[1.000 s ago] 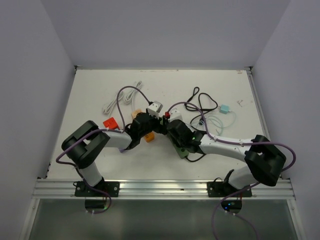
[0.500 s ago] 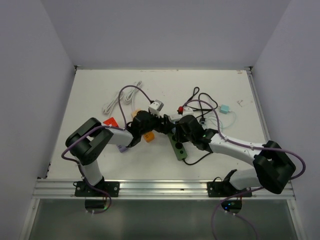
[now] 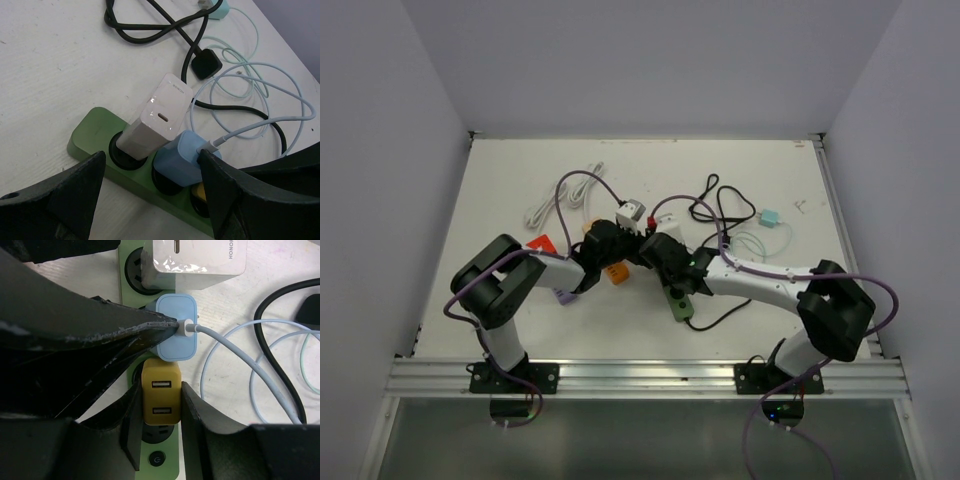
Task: Pull the plug off the socket
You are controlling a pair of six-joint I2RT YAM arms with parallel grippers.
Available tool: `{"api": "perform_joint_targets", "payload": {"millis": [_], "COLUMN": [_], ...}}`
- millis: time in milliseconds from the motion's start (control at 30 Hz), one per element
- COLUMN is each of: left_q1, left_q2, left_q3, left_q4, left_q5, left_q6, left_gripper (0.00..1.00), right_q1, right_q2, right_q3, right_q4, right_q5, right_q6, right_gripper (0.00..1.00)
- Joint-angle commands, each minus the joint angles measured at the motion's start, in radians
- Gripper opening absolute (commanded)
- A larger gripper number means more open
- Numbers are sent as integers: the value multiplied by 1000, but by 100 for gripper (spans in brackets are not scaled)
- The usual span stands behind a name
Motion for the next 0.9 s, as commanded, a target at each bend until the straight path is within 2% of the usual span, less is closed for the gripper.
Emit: {"api": "perform_joint_targets", "payload": {"millis": [0,67,233,433,500,600,667,767,867], "left_q1": [15,16,21,22,25,30,30,31,31], "left_q2": [92,96,92,94,94,100,99,106,106], "left_q3": [-53,-53,-52,-52,-53,-52,-53,-52,-50], "left_q4": [-294,-295,-300,-304,-301,-300,-300,-298,-298], "left_q5": [-86,-81,-84,-84,-78,-69,-69,-66,-67], "left_q6": [82,82,82,82,82,78,79,78,75], "left_gripper": [79,79,79,79,79,79,79,79,79], "right_q1": [8,-6,-84,-196,-199,-170,-109,-31,-6], "right_q2": [-41,-75,-183,-224,-195,-159,-112,-44,-1], "right_q3": [53,12,-105,-180,-154,-81,-7,99,133], "right_q4": [2,54,153,269,234,145,45,-82,-101], "right_q5": [78,37,-198,-404,-396,-288,-126,34,42], "right_q6": [31,39,97,158,152,122,80,60,62], "right_gripper": [0,0,0,0,0,0,0,0,0]}}
